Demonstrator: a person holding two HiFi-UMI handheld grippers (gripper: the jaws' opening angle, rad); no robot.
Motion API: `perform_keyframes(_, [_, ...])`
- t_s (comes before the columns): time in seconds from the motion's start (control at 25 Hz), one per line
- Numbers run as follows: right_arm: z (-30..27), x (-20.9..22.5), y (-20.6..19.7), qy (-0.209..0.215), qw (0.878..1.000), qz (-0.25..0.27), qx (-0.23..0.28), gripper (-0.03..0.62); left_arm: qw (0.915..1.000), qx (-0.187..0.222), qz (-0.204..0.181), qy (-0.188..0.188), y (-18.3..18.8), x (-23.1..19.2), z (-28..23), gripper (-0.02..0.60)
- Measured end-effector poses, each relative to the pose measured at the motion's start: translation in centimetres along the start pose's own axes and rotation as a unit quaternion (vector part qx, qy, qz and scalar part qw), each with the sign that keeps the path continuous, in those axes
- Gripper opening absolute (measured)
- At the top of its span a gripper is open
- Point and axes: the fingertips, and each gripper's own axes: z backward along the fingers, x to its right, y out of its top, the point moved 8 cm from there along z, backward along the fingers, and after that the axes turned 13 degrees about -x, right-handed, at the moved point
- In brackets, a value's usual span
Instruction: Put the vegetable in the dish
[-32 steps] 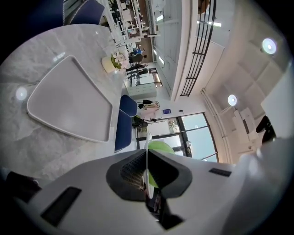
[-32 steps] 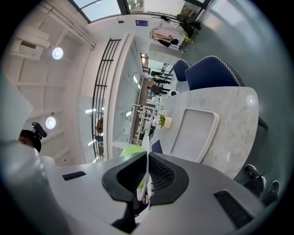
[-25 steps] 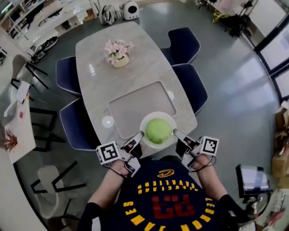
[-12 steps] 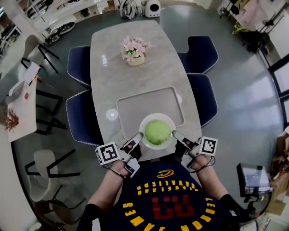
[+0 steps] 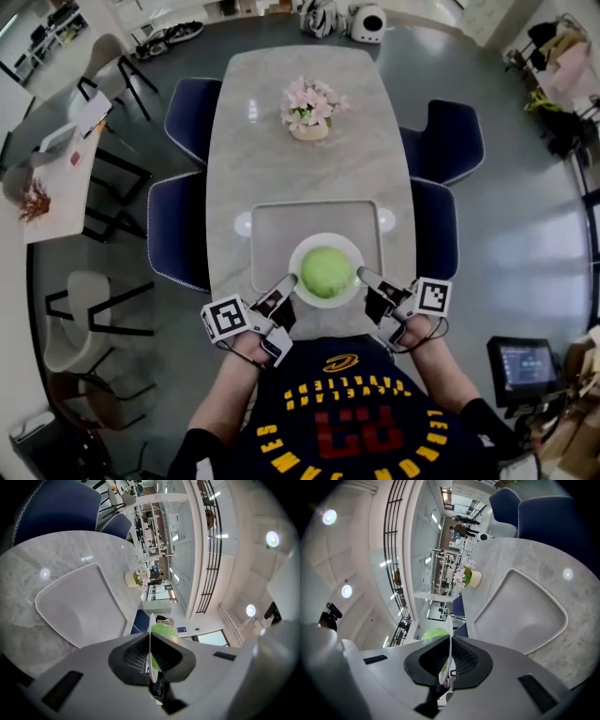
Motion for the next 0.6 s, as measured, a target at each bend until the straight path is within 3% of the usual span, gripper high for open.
perform_keyframes(0.28, [-2.1, 0.2, 2.4, 0.008, 0.999, 0.014, -0.037, 0.015, 0.9995, 0.031, 0.007, -0.003, 1.1, -0.3, 0.0, 0.014])
perform_keyframes(0.6, [-3.5, 1.1, 3.2, 0.004, 0.999, 0.005, -0.037, 0.015, 0.9996, 0.018, 0.013, 0.020, 2.8, -1.7, -0.2, 0.014])
